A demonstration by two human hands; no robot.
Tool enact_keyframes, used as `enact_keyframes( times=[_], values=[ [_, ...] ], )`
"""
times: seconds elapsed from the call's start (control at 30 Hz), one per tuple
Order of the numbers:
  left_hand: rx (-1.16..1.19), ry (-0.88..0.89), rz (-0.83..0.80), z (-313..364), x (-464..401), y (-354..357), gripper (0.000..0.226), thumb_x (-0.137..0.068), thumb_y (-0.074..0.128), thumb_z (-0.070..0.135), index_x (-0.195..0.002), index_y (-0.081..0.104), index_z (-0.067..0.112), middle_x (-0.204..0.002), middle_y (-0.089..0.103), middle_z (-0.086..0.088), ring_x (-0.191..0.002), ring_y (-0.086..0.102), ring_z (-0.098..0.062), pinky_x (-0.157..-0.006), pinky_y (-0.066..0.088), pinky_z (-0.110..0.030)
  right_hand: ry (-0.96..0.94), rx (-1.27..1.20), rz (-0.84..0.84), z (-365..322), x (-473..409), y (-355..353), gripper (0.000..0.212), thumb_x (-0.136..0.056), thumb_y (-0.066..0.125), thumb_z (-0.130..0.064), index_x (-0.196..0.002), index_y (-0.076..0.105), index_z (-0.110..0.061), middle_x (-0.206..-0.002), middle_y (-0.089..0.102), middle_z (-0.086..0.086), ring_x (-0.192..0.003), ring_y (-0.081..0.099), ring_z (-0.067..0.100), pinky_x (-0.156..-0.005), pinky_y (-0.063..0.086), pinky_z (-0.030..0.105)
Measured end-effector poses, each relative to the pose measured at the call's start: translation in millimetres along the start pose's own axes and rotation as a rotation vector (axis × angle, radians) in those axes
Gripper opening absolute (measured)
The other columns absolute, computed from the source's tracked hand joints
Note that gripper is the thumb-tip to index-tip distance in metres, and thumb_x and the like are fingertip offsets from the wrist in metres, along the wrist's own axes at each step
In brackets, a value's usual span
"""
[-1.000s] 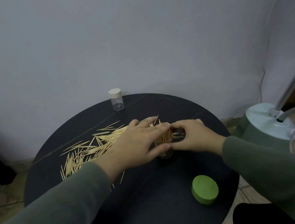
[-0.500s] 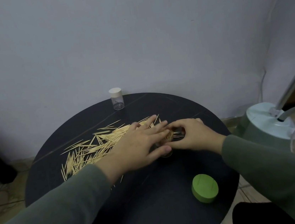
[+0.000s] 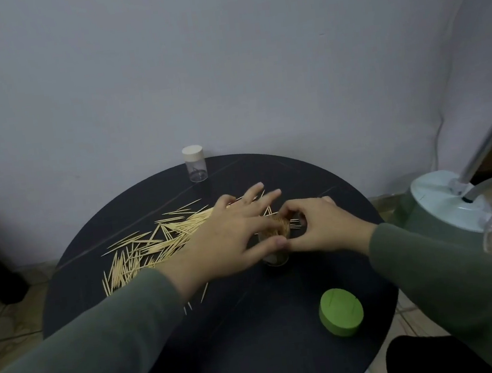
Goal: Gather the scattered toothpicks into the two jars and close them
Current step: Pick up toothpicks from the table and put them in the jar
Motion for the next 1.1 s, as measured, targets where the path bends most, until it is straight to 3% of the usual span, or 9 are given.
enact_keyframes(
  times=[0.13,0.2,0.3,0.4,0.53,0.6,0.8,0.97,1.1],
  values=[
    [-0.005,-0.002,-0.039,-9,3,5,0.063,-0.089,0.024,0.070,-0.139,0.046,0.039,-0.159,0.020,0.010,-0.149,0.003,-0.012,-0.113,0.018,-0.046,-0.019,0.023,-0.049,-2,0,3,0.047,-0.074,0.069,-0.060,-0.108,0.056,-0.031,-0.093,0.054,-0.024,-0.086,0.049,-0.007,-0.106,0.028,0.040],
    [0.034,0.007,-0.080,-8,5,8,0.062,-0.088,0.022,0.071,-0.139,0.045,0.042,-0.158,0.020,0.012,-0.148,0.003,-0.009,-0.112,0.014,-0.044,-0.026,0.155,-0.131,-4,0,2,0.054,-0.072,0.069,-0.063,-0.115,0.053,-0.034,-0.107,0.056,-0.021,-0.101,0.051,-0.001,-0.106,0.027,0.042],
    [0.165,-0.123,0.047,-20,3,-2,0.052,-0.095,0.024,0.059,-0.138,0.047,0.039,-0.149,0.040,0.016,-0.137,0.032,-0.004,-0.108,0.023,-0.038,-0.014,0.447,-0.238,1,-3,-1,0.066,-0.079,0.066,-0.058,-0.135,0.043,-0.034,-0.126,0.051,-0.009,-0.120,0.044,0.014,-0.107,0.027,0.043],
    [0.107,-0.228,0.142,-38,0,-12,0.032,-0.099,0.043,0.043,-0.127,0.058,0.035,-0.121,0.061,0.015,-0.106,0.052,-0.006,-0.095,0.041,-0.037,0.024,0.464,-0.161,8,-11,-5,0.054,-0.086,0.064,-0.045,-0.135,0.044,-0.036,-0.128,0.051,-0.009,-0.122,0.046,0.014,-0.108,0.028,0.043],
    [0.117,-0.329,-0.339,-62,13,13,0.021,-0.088,0.067,0.037,-0.108,0.064,0.038,-0.107,0.053,0.017,-0.102,0.050,-0.003,-0.095,0.045,-0.031,0.081,0.486,-0.077,15,-20,4,0.050,-0.087,0.059,-0.054,-0.133,0.049,-0.035,-0.130,0.053,-0.007,-0.121,0.048,0.016,-0.108,0.028,0.047],
    [0.110,-0.362,-0.419,-65,18,23,0.020,-0.085,0.071,0.034,-0.104,0.067,0.035,-0.108,0.054,0.015,-0.103,0.050,-0.006,-0.095,0.045,-0.032,0.088,0.486,-0.062,16,-25,10,0.048,-0.089,0.057,-0.053,-0.133,0.050,-0.035,-0.133,0.051,-0.005,-0.124,0.046,0.017,-0.109,0.027,0.049],
    [0.051,-0.455,-0.367,-68,16,29,0.011,-0.086,0.068,0.030,-0.097,0.070,0.032,-0.109,0.060,0.010,-0.105,0.054,-0.011,-0.092,0.048,-0.035,0.132,0.399,-0.028,19,-34,20,0.035,-0.093,0.052,-0.048,-0.125,0.057,-0.034,-0.124,0.057,-0.006,-0.116,0.052,0.016,-0.107,0.024,0.048],
    [0.016,-0.593,-0.205,-71,15,32,0.028,-0.090,0.064,0.037,-0.117,0.061,0.035,-0.124,0.051,0.009,-0.115,0.051,-0.015,-0.090,0.047,-0.034,0.113,0.352,0.051,18,-41,22,0.022,-0.099,0.048,-0.032,-0.115,0.064,-0.031,-0.110,0.067,-0.009,-0.106,0.059,0.012,-0.104,0.024,0.042],
    [-0.029,-0.652,-0.173,-72,12,35,0.034,-0.093,0.059,0.039,-0.126,0.059,0.029,-0.126,0.054,0.005,-0.119,0.050,-0.018,-0.091,0.044,-0.034,0.085,0.443,0.028,11,-42,20,0.028,-0.098,0.047,-0.038,-0.118,0.065,-0.032,-0.114,0.066,-0.008,-0.108,0.056,0.016,-0.100,0.027,0.042]
  ],
)
Point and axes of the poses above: each hand's wrist, its own x-axis away from the middle knuckle, its own y-axis out of the palm, z = x × y, the point moved 6 cm from there along -x, towards the middle knuckle
